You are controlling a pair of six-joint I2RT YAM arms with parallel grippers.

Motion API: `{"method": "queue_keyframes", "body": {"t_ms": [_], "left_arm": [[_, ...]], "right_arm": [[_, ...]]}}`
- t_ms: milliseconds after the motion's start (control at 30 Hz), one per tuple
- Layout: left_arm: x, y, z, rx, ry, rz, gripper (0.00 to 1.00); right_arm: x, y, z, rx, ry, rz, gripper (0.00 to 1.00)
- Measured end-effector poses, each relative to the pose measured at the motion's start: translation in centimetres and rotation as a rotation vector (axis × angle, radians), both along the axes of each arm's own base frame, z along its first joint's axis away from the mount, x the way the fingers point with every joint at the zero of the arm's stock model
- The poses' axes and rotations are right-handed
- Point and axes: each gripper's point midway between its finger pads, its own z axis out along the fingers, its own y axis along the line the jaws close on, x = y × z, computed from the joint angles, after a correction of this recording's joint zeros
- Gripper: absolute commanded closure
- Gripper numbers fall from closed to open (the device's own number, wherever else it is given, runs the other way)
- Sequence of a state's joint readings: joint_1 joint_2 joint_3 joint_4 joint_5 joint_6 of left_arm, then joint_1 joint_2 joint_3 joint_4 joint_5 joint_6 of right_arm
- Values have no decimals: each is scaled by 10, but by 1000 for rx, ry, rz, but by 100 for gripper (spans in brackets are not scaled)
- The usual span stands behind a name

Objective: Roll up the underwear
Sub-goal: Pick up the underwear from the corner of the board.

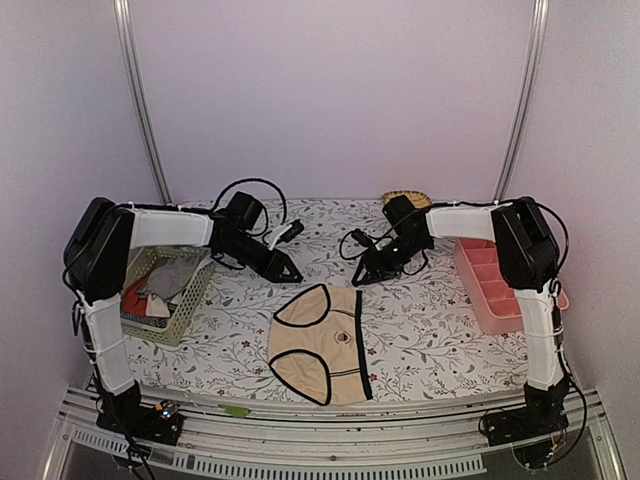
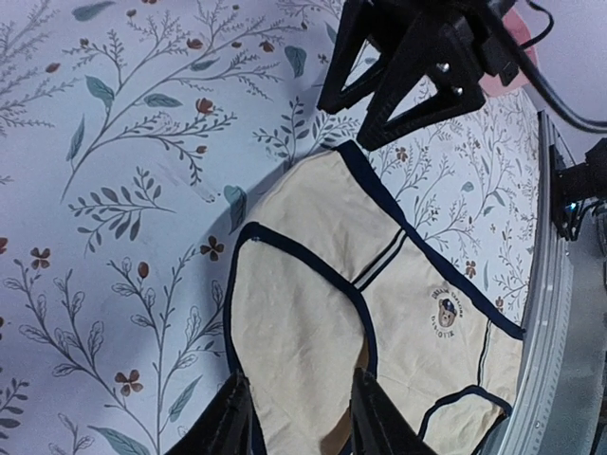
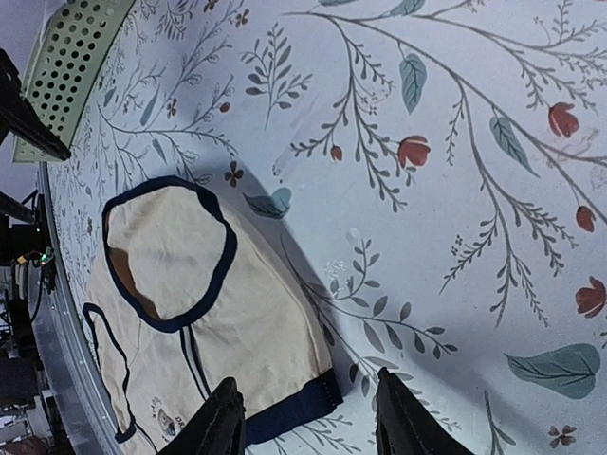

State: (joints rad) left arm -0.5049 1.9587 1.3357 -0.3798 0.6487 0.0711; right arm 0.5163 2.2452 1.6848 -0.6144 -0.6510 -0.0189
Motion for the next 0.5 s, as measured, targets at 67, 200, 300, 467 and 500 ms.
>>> {"method": "queue_keyframes", "body": {"t_ms": [67, 200, 300, 467, 500], "left_arm": [[4, 0, -5, -2, 11, 1, 64], [6, 1, -23, 7, 48, 1, 65], [9, 1, -32, 13, 64, 0, 66], [16, -3, -43, 13, 79, -3, 67], [17, -4, -45, 12, 83, -4, 67]], "right_arm": [[-4, -2, -10, -19, 17, 20, 53], [-7, -1, -19, -23, 35, 59, 56], [-8, 1, -21, -9, 46, 75, 60], [-13, 6, -23, 32, 79, 95, 65], [-14, 7, -23, 42, 89, 99, 66]]}}
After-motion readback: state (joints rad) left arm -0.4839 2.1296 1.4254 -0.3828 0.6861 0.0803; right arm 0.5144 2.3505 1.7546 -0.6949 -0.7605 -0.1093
